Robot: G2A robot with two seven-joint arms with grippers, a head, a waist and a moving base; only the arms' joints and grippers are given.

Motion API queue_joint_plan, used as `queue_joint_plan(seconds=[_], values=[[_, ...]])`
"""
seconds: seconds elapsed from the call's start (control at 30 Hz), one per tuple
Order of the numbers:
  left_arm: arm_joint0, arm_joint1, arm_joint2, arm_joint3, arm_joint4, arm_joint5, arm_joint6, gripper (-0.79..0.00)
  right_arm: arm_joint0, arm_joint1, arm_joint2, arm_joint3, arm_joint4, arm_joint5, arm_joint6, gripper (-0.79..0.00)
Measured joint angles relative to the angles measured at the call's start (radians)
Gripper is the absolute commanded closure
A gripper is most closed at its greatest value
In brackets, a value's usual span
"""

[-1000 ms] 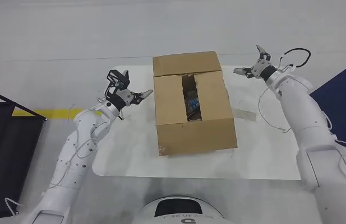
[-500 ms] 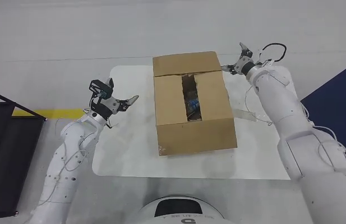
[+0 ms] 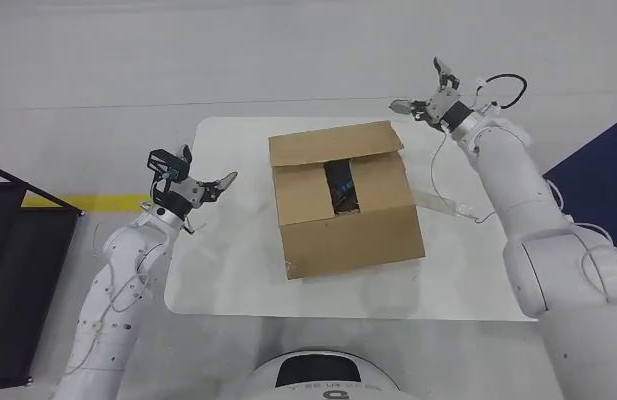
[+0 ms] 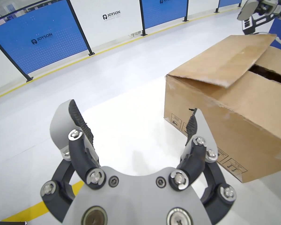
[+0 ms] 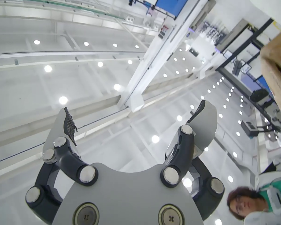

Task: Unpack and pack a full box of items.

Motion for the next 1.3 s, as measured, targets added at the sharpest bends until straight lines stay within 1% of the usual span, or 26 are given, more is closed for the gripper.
queue_joint_plan(seconds=[0.07, 0.23, 0.3, 0.37, 0.47, 0.63, 0.77, 0.83, 0.93, 0.97, 1.0, 1.03, 1.07, 1.17, 1.3], values=[[-0.003, 0.000, 0.001, 0.005, -0.002, 0.002, -0.001, -0.785, 0.003, 0.008, -0.016, -0.005, -0.054, 0.021, 0.037, -0.785], [-0.016, -0.001, 0.005, 0.017, -0.011, 0.007, -0.011, -0.785, 0.020, 0.027, -0.070, -0.011, -0.231, 0.017, 0.086, -0.785], [-0.024, -0.002, 0.011, 0.023, -0.010, 0.008, -0.016, -0.785, 0.027, 0.037, -0.086, -0.011, -0.293, 0.004, 0.129, -0.785], [-0.032, -0.002, 0.017, 0.029, -0.009, 0.009, -0.020, -0.785, 0.033, 0.048, -0.088, -0.005, -0.329, -0.029, 0.168, -0.785], [-0.046, -0.004, 0.024, 0.040, -0.015, 0.013, -0.029, -0.785, 0.038, 0.059, -0.075, 0.001, -0.332, -0.077, 0.201, -0.785], [-0.072, -0.010, 0.029, 0.062, -0.066, 0.052, -0.075, -0.785, 0.038, 0.059, -0.075, 0.001, -0.331, -0.075, 0.199, -0.785], [-0.072, -0.010, 0.029, 0.062, -0.066, 0.052, -0.076, -0.785, 0.037, 0.059, -0.075, 0.000, -0.331, -0.076, 0.199, -0.785], [-0.072, -0.009, 0.029, 0.062, -0.066, 0.052, -0.076, -0.785, 0.027, 0.057, -0.076, -0.021, -0.339, -0.101, 0.173, -0.785], [-0.072, -0.009, 0.029, 0.062, -0.066, 0.052, -0.076, -0.785, 0.000, 0.055, -0.079, -0.126, -0.386, -0.252, 0.022, -0.785], [-0.072, -0.009, 0.029, 0.062, -0.066, 0.052, -0.076, -0.785, -0.017, 0.061, -0.072, -0.169, -0.388, -0.325, -0.013, -0.785], [-0.072, -0.009, 0.029, 0.062, -0.066, 0.052, -0.076, -0.785, -0.030, 0.068, -0.064, -0.197, -0.398, -0.386, -0.016, -0.785], [-0.072, -0.010, 0.029, 0.062, -0.066, 0.052, -0.076, -0.785, -0.043, 0.077, -0.055, -0.221, -0.412, -0.450, 0.001, -0.785], [-0.072, -0.009, 0.029, 0.062, -0.066, 0.052, -0.076, -0.785, -0.062, 0.089, -0.042, -0.253, -0.432, -0.531, 0.054, -0.785], [-0.072, -0.010, 0.029, 0.062, -0.066, 0.052, -0.076, -0.785, -0.111, 0.119, -0.007, -0.321, -0.472, -0.675, 0.191, -0.785], [-0.072, -0.009, 0.029, 0.062, -0.066, 0.052, -0.076, -0.785, -0.175, 0.157, 0.042, -0.412, -0.533, -0.736, 0.208, -0.785]])
